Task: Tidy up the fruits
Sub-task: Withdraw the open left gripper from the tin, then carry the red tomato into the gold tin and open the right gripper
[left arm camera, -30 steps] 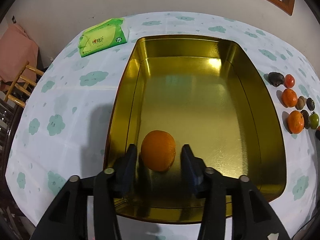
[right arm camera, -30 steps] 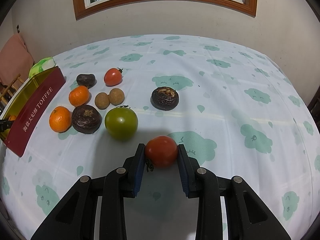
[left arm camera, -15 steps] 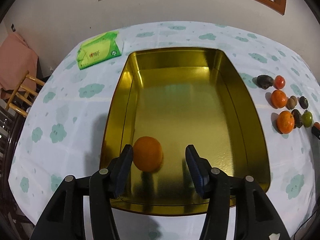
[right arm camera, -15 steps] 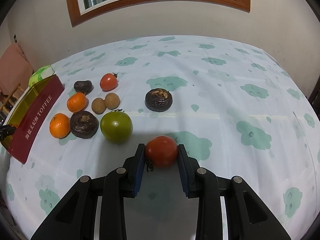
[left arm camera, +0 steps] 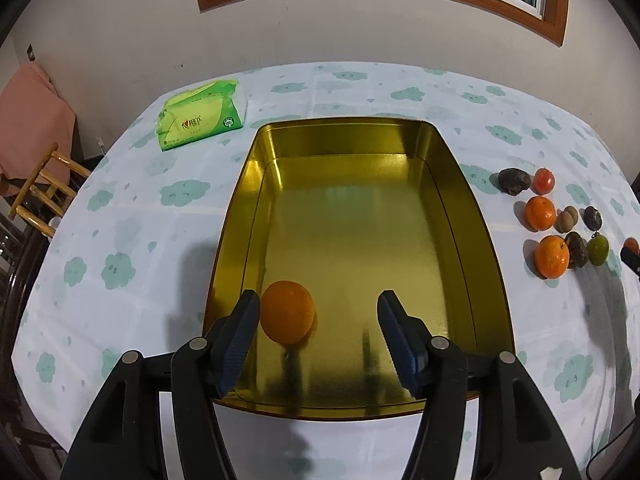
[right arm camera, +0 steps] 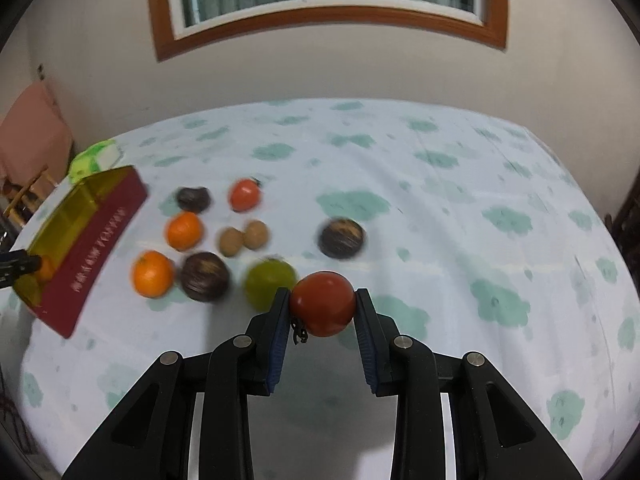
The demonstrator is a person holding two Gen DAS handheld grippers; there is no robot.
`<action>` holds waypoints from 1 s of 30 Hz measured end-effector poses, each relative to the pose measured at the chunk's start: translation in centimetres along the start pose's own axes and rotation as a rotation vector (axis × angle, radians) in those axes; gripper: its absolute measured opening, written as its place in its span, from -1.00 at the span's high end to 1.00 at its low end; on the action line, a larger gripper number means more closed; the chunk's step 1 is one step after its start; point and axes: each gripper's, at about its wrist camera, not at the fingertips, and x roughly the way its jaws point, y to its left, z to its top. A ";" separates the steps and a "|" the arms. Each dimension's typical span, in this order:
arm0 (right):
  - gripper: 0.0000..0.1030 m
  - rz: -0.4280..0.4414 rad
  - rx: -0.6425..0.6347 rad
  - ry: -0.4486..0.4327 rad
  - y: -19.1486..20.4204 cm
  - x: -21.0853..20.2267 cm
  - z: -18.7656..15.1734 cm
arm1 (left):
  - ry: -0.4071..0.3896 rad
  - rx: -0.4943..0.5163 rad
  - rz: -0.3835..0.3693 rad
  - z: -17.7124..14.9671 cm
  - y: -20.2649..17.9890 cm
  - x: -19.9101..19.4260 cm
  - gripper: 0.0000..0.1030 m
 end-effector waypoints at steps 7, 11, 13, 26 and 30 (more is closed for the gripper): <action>0.37 0.135 -0.143 -0.037 7.4 -0.8 2.7 | -0.038 -0.020 0.001 -0.1 0.9 -0.9 -0.13; 0.37 0.228 -0.206 -0.024 11.8 -0.2 3.5 | -0.058 -0.034 0.004 -0.3 1.9 -1.6 -0.13; 0.37 0.272 -0.237 -0.008 14.2 0.3 3.7 | -0.063 -0.041 -0.001 -0.4 2.3 -1.9 -0.13; 0.37 0.352 -0.405 0.043 24.1 2.5 4.2 | -0.089 -0.135 0.037 -1.5 6.6 -2.9 -0.21; 0.37 0.352 -0.431 0.073 25.9 3.7 4.4 | -0.055 -0.192 0.059 -2.1 8.4 -2.4 -0.33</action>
